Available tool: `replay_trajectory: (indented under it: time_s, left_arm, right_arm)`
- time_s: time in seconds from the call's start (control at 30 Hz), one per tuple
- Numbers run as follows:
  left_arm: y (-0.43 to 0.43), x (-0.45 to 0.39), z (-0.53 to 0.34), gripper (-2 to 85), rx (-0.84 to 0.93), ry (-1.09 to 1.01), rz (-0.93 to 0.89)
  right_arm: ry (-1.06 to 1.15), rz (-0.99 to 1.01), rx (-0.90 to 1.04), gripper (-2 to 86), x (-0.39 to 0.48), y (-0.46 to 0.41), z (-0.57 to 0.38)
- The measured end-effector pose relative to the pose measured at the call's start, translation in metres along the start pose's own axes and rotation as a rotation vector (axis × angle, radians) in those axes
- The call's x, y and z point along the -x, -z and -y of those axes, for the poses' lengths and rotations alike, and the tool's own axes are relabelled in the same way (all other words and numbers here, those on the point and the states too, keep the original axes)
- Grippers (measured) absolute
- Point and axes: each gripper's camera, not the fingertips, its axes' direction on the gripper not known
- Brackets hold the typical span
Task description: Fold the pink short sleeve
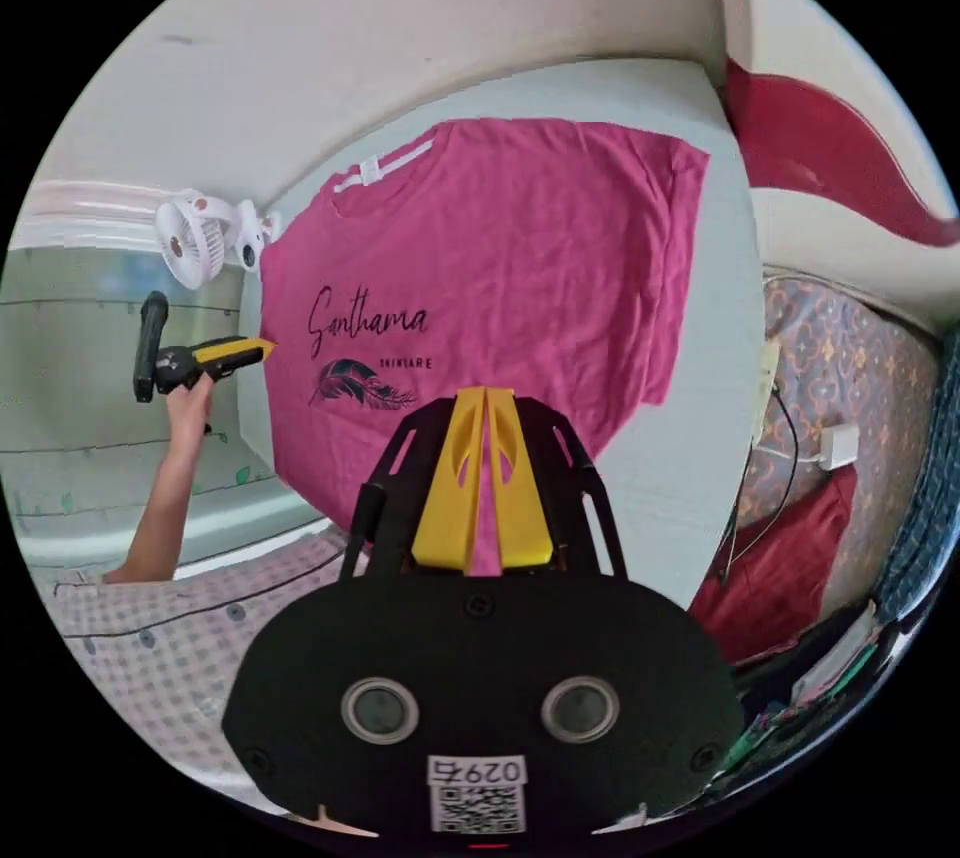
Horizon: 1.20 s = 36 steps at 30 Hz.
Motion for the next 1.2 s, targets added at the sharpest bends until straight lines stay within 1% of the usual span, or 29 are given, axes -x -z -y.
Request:
replay_trajectory:
  time_s: [0.03,0.1,0.13,0.17,0.2,0.27,0.4,0.47,0.57,0.6,0.63,0.73,0.8,0.83,0.9,0.93,0.97,1.0,1.03,1.07,1.1,1.13,1.2]
  left_arm:
    - [0.003,0.002,-0.005,-1.0,-0.014,0.014,-0.047]
    - [0.005,0.007,-0.021,-1.0,-0.045,0.037,-0.289]
    - [0.003,0.007,-0.024,-1.0,-0.050,0.041,-0.358]
    - [-0.003,0.007,-0.029,-1.0,-0.051,0.050,-0.462]
    - [-0.010,0.005,-0.032,-1.0,-0.041,0.058,-0.516]
    - [-0.021,0.001,-0.034,-1.0,-0.006,0.078,-0.515]
    - [-0.036,-0.014,-0.034,-1.0,0.051,0.081,-0.520]
    - [-0.043,-0.022,-0.034,-1.0,0.094,0.085,-0.456]
    - [-0.041,-0.032,-0.036,-1.0,0.076,0.074,-0.418]
    - [-0.041,-0.034,-0.036,-1.0,0.075,0.072,-0.411]
    - [-0.041,-0.034,-0.035,-1.0,0.076,0.073,-0.411]
    - [-0.041,-0.036,-0.034,-1.0,0.084,0.084,-0.425]
    - [-0.042,-0.039,-0.033,-1.0,0.083,0.081,-0.434]
    - [-0.042,-0.040,-0.033,-1.0,0.082,0.080,-0.436]
    - [-0.041,-0.044,-0.032,-1.0,0.078,0.079,-0.441]
    - [-0.041,-0.045,-0.032,-1.0,0.078,0.080,-0.442]
    - [-0.041,-0.048,-0.031,-1.0,0.078,0.082,-0.444]
    - [-0.041,-0.051,-0.031,-1.0,0.079,0.081,-0.445]
    - [-0.040,-0.053,-0.030,-1.0,0.079,0.081,-0.446]
    - [-0.040,-0.056,-0.029,-1.0,0.080,0.078,-0.446]
    - [-0.039,-0.060,-0.028,-1.0,0.080,0.076,-0.445]
    - [-0.039,-0.062,-0.028,-1.0,0.079,0.074,-0.444]
    - [-0.037,-0.071,-0.026,-1.0,0.078,0.065,-0.435]
  right_arm:
    - [-0.042,0.034,-0.029,0.5,-0.012,0.009,-0.005]
    - [-0.177,0.085,-0.087,2.3,-0.052,0.035,-0.022]
    - [-0.211,0.091,-0.091,2.9,-0.060,0.039,-0.025]
    - [-0.285,0.118,-0.098,6.5,-0.076,0.045,-0.030]
    - [-0.344,0.156,-0.105,8.9,-0.089,0.046,-0.034]
    - [-0.379,0.227,-0.121,9.8,-0.101,0.045,-0.037]
    - [-0.454,0.401,-0.170,7.0,-0.116,0.036,-0.036]
    - [-0.502,0.432,-0.222,5.5,-0.119,0.035,-0.038]
    - [-0.556,0.440,-0.296,3.0,-0.118,0.039,-0.041]
    - [-0.552,0.412,-0.318,2.5,-0.112,0.044,-0.041]
    - [-0.540,0.391,-0.325,2.4,-0.108,0.046,-0.040]
    - [-0.351,0.179,-0.315,1.9,-0.063,0.064,-0.024]
    - [-0.061,0.001,-0.271,1.9,-0.006,0.071,-0.008]
    - [0.011,-0.042,-0.255,1.9,0.009,0.070,-0.005]
    - [0.330,-0.235,-0.126,2.2,0.073,0.051,0.001]
    - [0.400,-0.289,-0.070,2.5,0.086,0.041,0.002]
    - [0.495,-0.386,0.047,3.0,0.106,0.020,0.003]
    - [0.556,-0.419,0.141,4.1,0.116,0.005,0.004]
    - [0.562,-0.413,0.173,4.6,0.118,0.002,0.005]
    - [0.538,-0.375,0.195,8.0,0.117,0.004,0.009]
    - [0.483,-0.308,0.163,10.4,0.111,0.015,0.016]
    - [0.449,-0.269,0.137,11.0,0.106,0.022,0.020]
    - [0.332,-0.116,0.044,10.6,0.080,0.050,0.042]
